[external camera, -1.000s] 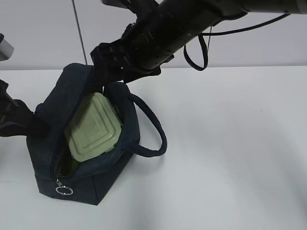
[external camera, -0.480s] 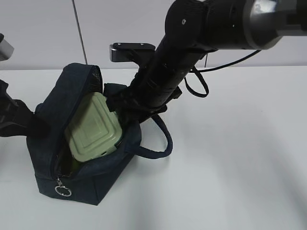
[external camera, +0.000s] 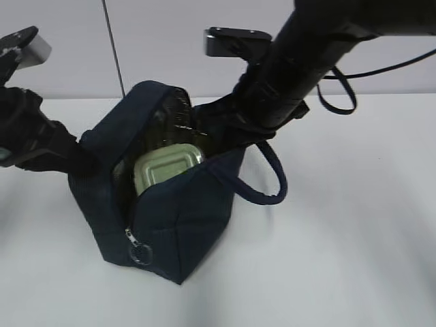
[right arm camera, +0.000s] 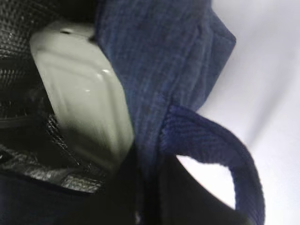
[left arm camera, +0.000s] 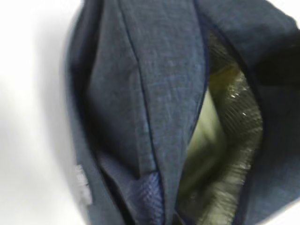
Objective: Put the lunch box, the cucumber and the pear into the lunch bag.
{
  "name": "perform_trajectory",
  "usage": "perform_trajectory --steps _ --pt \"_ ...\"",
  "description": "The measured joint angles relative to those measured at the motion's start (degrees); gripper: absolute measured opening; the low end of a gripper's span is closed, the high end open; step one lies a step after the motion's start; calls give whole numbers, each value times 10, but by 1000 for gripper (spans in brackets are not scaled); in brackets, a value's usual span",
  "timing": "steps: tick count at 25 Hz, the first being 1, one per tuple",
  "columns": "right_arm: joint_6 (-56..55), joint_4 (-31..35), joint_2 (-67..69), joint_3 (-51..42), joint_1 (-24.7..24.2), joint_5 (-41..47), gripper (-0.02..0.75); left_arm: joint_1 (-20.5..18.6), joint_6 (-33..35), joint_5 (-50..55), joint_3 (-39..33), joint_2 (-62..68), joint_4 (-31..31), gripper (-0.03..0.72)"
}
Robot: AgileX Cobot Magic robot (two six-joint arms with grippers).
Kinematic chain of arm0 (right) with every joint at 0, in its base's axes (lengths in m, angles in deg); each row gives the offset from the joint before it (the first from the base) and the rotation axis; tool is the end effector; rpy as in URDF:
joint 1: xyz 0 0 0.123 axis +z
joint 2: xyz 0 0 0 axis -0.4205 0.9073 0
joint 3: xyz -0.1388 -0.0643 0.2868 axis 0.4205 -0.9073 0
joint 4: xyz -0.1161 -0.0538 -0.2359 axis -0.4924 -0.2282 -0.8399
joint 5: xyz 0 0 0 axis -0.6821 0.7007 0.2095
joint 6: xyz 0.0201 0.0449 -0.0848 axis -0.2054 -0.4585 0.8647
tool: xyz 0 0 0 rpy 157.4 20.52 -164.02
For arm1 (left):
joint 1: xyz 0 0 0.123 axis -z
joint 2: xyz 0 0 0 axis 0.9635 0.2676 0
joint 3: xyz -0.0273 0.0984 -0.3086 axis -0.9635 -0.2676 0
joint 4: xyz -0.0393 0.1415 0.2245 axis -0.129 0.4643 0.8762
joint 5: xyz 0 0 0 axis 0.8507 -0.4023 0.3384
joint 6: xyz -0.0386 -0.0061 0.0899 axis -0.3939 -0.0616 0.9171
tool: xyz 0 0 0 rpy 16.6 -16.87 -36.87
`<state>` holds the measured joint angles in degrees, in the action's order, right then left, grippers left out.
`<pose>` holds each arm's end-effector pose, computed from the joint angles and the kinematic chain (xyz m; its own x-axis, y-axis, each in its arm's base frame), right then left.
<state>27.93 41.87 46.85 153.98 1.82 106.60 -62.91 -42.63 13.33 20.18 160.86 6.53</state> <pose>0.3576 0.2065 0.2939 -0.8435 -0.3054 -0.4420 -0.4482 0.8537 0.2654 0.2763 -0.1021 0.2898 -0.8069 0.2949 -0.5117 0.5037 0.7961 -0.3355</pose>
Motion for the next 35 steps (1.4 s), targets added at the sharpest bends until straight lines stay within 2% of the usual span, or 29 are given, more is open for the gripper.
perform_trajectory --steps 4,8,10,15,17,21,23,26,30,33,35 --pt "14 15 -58 -73 -8 -21 3 31 -12 2 35 34 8 1" --pt "20 17 -76 -102 -8 -32 5 62 -18 2 49 54 9 4" --pt "32 17 -76 -103 -8 -32 34 68 -18 1 50 55 5 41" --pt "49 18 -95 -103 -8 -29 466 69 -18 1 52 48 1 320" --pt "50 14 -116 -103 -8 -29 552 69 -18 0 52 35 1 363" --pt "51 4 -183 -109 -8 -49 554 69 -12 -37 24 -17 0 380" --pt "55 3 -232 -121 6 -71 529 69 7 -76 -9 -52 -11 382" --pt "65 9 -296 -207 48 -194 497 69 46 -130 -63 -113 -38 382" --pt "67 15 -357 -338 152 -344 485 70 67 -185 -118 -177 -56 382" --pt "68 17 -358 -451 236 -480 469 70 72 -198 -140 -206 -57 370" --pt "68 18 -343 -498 281 -538 448 70 73 -199 -144 -213 -57 362"
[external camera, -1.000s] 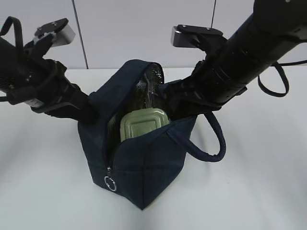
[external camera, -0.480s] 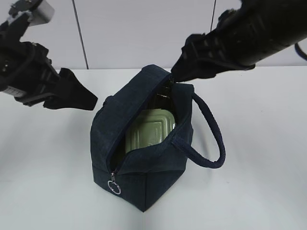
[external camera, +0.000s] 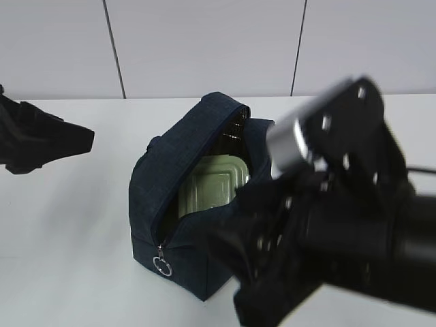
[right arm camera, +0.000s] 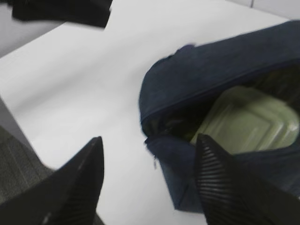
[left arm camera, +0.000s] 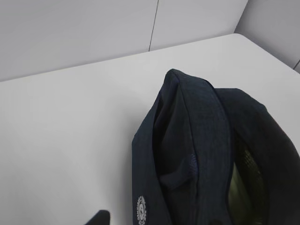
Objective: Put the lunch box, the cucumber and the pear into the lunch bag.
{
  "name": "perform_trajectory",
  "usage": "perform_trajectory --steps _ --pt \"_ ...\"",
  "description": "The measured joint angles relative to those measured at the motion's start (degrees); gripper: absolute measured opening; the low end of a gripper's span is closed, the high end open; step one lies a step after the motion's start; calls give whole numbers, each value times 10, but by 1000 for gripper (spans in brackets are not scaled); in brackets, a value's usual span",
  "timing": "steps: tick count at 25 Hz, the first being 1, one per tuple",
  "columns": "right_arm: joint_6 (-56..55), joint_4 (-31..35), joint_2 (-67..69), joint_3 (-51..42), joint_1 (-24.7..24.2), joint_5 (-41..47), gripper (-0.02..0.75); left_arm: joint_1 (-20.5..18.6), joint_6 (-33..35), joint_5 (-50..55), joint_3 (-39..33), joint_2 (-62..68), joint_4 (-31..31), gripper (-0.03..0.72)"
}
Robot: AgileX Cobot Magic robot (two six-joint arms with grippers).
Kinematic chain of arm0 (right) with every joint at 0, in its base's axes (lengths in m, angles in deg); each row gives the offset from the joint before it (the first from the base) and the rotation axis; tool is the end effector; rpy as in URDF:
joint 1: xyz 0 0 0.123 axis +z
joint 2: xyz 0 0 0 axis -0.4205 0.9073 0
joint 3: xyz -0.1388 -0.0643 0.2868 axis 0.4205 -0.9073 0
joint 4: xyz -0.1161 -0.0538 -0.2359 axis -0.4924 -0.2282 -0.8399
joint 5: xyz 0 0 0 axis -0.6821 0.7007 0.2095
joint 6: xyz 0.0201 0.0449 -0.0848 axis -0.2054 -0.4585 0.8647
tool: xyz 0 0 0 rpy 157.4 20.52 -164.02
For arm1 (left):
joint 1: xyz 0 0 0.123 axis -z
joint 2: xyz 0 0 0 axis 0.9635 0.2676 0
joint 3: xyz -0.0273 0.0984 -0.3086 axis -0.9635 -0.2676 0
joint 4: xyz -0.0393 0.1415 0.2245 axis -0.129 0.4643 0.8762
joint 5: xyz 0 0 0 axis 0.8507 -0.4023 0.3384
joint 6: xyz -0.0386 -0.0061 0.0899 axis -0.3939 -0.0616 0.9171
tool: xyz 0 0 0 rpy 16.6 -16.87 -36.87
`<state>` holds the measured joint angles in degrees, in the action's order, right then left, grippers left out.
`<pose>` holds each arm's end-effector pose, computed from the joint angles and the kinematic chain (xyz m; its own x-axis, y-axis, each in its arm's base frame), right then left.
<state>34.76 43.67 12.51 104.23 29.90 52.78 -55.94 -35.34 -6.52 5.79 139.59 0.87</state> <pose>0.1417 0.1946 0.2728 -0.3480 -0.2755 -0.8961 -0.7597 0.6430 0.0974 0.1953 -0.0988 0.3204 -0.5252 0.2297 -0.8194 0.5778 0.8031 -0.1452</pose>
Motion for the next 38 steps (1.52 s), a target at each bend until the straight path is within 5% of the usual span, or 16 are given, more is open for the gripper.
perform_trajectory --steps 3,11,28,32,34,38 --pt "0 1 59 -44 44 -65 402 0 2 0 0 -3 0 361" --pt "0 -5 275 -22 50 -228 378 0 3 0 0 -3 0 358" --pt "0 20 448 91 50 -309 358 0 3 4 0 -3 0 340" --pt "0 40 450 102 50 -309 256 0 3 4 0 -3 0 340" --pt "1 57 450 102 50 -302 51 0 3 5 0 -3 0 340" --pt "8 68 434 102 50 -262 0 0 3 6 0 -3 0 340"
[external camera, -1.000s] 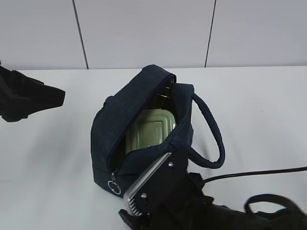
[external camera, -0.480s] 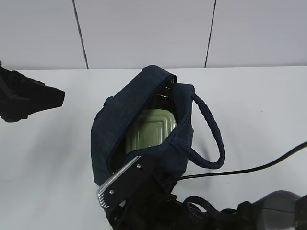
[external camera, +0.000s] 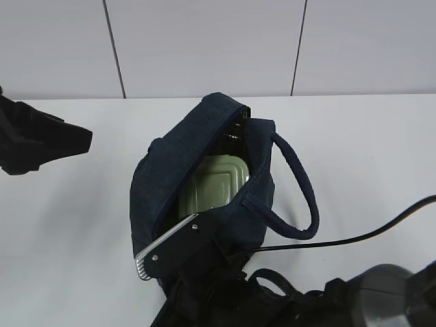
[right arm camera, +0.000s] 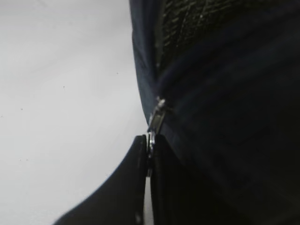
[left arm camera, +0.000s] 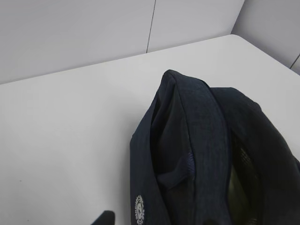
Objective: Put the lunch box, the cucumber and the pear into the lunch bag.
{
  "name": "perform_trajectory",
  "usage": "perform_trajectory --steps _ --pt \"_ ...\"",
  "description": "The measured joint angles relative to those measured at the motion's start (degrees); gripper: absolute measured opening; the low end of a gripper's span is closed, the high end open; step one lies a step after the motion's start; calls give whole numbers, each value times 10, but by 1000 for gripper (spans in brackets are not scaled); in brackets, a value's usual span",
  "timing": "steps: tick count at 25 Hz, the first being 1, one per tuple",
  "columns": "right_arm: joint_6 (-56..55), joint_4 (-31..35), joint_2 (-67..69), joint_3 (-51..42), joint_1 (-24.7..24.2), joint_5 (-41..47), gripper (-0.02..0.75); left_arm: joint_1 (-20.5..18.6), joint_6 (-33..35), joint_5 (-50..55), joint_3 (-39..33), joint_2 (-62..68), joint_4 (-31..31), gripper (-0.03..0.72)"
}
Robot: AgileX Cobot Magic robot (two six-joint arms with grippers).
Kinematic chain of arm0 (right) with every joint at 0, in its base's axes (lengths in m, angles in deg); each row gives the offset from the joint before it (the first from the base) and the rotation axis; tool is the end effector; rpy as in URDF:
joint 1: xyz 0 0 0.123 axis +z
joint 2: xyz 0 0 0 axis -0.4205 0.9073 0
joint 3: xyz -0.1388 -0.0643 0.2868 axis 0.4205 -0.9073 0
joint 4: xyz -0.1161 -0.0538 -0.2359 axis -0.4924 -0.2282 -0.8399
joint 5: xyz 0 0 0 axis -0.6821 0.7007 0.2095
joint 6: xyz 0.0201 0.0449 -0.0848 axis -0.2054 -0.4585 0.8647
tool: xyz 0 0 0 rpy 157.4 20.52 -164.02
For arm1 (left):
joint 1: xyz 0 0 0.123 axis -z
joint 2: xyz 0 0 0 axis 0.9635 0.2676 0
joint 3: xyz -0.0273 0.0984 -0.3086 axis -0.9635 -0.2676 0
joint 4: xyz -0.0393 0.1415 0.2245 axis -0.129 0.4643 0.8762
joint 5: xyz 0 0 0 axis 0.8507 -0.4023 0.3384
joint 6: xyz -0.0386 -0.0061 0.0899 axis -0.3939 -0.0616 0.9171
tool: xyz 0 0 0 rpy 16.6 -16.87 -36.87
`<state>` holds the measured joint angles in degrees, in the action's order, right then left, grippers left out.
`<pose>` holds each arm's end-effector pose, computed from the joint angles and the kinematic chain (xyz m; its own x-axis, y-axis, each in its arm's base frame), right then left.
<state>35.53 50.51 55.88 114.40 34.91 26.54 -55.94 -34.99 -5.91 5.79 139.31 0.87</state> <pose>0.2039 0.3018 0.1232 -0.4102 -0.3817 -0.8283 -0.6762 0.7367 -0.0046 0.1935 -0.0989 0.3209 -0.5226 0.2375 -0.8188 0.5862 0.7974 -0.1429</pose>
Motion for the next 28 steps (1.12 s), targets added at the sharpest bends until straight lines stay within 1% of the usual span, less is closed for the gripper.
perform_trajectory --steps 2,5,8,11,14,16,17,19,20,21,23,24,25,26,28 --pt "9 5 -19 0 0 30 0 0 0 0 0 0 0 340" --pt "49 40 -62 0 0 76 0 0 0 0 0 0 5 340" --pt "100 74 -107 0 0 99 0 0 0 1 0 0 19 337" --pt "143 95 -144 7 0 119 0 0 0 7 0 0 29 317" --pt "192 129 -170 24 0 138 0 0 2 10 -1 4 26 301" --pt "235 158 -178 38 0 146 0 0 20 13 -9 15 25 297" --pt "277 185 -183 52 0 150 0 0 39 13 -12 23 20 297" --pt "339 242 -188 68 0 150 0 0 92 13 -26 37 -4 297" --pt "371 271 -189 75 0 150 0 0 136 12 -33 43 -31 297" --pt "397 289 -191 80 0 150 0 0 191 12 -43 48 -68 297" --pt "482 372 -199 92 0 150 0 0 300 11 -63 57 -148 297" --pt "497 386 -201 93 0 150 0 0 360 11 -72 65 -191 297" --pt "526 413 -207 95 0 149 0 0 417 11 -81 71 -232 297" --pt "540 426 -210 95 0 148 0 0 465 10 -87 82 -261 297" --pt "552 440 -215 95 0 148 0 0 530 11 -91 108 -313 297"
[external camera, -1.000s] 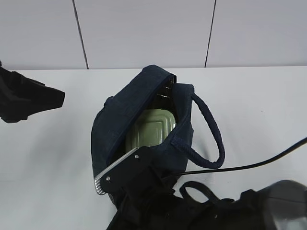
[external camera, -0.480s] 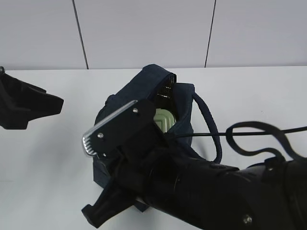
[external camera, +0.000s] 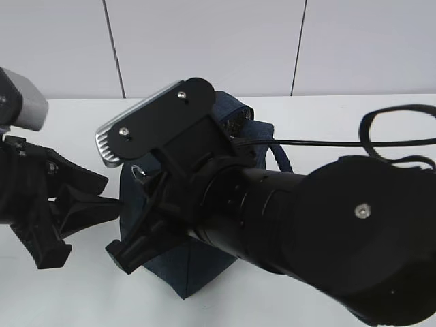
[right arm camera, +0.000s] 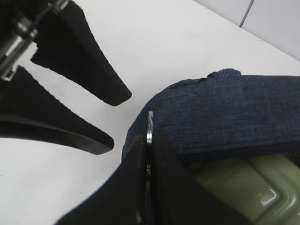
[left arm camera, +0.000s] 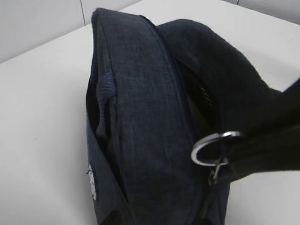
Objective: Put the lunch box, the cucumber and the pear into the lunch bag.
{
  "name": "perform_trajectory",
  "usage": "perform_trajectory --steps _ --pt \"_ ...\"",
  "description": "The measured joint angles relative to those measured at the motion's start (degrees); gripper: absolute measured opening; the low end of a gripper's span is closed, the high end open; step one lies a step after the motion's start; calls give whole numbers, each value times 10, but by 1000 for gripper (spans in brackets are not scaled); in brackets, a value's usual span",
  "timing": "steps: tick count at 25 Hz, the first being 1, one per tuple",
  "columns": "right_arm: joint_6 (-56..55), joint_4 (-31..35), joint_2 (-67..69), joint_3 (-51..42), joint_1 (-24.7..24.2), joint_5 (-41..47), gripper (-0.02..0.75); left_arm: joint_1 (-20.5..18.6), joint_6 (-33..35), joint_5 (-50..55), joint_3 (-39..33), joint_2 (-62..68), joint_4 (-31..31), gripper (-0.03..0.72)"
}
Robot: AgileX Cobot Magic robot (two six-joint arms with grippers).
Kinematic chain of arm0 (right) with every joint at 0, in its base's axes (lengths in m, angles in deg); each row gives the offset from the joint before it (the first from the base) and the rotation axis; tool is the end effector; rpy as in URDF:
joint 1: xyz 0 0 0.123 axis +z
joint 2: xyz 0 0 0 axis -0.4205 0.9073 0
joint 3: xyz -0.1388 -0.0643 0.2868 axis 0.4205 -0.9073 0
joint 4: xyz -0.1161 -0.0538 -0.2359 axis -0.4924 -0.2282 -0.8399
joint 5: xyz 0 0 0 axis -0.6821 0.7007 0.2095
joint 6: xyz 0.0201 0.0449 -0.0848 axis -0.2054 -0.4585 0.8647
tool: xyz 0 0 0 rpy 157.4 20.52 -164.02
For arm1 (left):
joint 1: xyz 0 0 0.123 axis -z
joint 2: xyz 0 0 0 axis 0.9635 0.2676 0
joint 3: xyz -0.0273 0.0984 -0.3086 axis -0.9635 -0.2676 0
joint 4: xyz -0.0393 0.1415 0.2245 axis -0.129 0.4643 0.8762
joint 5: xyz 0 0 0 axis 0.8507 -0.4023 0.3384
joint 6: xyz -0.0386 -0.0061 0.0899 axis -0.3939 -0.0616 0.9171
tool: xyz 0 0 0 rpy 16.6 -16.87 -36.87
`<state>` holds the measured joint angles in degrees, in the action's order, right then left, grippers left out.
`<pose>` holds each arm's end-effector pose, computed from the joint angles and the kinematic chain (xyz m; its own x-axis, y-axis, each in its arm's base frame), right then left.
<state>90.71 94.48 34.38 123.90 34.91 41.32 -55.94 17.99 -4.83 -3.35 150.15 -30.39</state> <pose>0.2019 0.2917 0.2723 -0.2513 -0.3860 -0.8876 -0.6972 0.7083 -0.1107 0.2028 -0.1172 0.2472 -0.3466 0.4901 -0.7998 0.8184 0.5746 -0.0026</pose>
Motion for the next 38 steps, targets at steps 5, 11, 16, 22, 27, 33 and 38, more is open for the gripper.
perform_trajectory --steps 5,11,16,22,27,33,38 --pt "7 14 -5 0 0 3 0 0 96 10 0 82 -88 297" --pt "8 16 -5 0 0 23 0 0 162 49 0 155 -180 106" --pt "35 61 -11 9 -13 0 0 0 169 59 0 164 -187 20" --pt "148 159 -18 54 -83 -6 0 0 169 61 1 164 -190 11" --pt "227 265 -23 91 -182 32 0 0 169 58 1 164 -188 11" --pt "263 327 0 113 -296 107 0 0 169 58 -5 164 -191 9" --pt "244 325 91 148 -411 212 0 0 169 57 -9 164 -197 8"
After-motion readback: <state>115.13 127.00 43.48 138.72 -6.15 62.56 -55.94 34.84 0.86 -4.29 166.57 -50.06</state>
